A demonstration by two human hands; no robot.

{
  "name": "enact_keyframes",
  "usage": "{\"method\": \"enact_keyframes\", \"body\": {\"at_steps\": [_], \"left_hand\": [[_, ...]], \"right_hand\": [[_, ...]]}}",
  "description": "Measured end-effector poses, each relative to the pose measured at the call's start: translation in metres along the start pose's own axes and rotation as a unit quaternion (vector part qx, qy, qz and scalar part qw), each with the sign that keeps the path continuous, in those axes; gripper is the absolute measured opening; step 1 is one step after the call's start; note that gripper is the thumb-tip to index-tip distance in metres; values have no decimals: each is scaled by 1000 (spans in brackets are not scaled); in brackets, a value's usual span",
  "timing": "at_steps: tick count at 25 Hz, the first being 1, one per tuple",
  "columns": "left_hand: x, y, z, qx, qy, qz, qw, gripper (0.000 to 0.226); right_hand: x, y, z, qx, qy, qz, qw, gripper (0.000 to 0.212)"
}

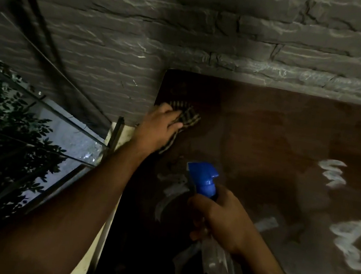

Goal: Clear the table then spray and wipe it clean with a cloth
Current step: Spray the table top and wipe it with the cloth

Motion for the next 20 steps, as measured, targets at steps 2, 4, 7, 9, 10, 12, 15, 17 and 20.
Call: {"method": "enact_keyframes", "body": {"at_steps": [2,4,7,9,10,12,15,17,20], "left_hand": [[0,27,-16,45,-1,28,999,43],[-7,65,-30,130,-11,58,990,44],[-22,74,6,135,-31,21,990,50],[-28,34,39,30,-61,-30,997,52],[-27,18,38,-12,-63,-33,997,49],[-5,17,0,-9,-53,35,998,43],[-1,87,-59,170,-9,102,980,44],[-22,100,-30,166,-5,39,985,46],[-28,44,27,24,-64,-32,997,46]], "right_hand": [[-4,-1,1,-13,-9,-17,1000,30],[-11,1,2,-31,-13,-34,999,15],[-14,6,1,-26,-31,-20,999,14],[-9,8,0,-27,-31,-11,999,17],[-6,8,1,-34,-26,-14,999,17],[-2,9,0,-37,-31,-17,999,14],[1,15,3,-20,-70,8,997,14],[-5,16,3,-21,-77,-5,997,13],[-10,8,-2,-28,-69,-28,997,13]]}}
Point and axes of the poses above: each hand's wrist, its own y-axis away from the middle knuckle, its own x-axis out of the palm, z = x × y, the point moved 7 cm from there along -y, towards the middle knuckle, and after that the axes turned 12 degrees about -z, right-handed, at the moved point
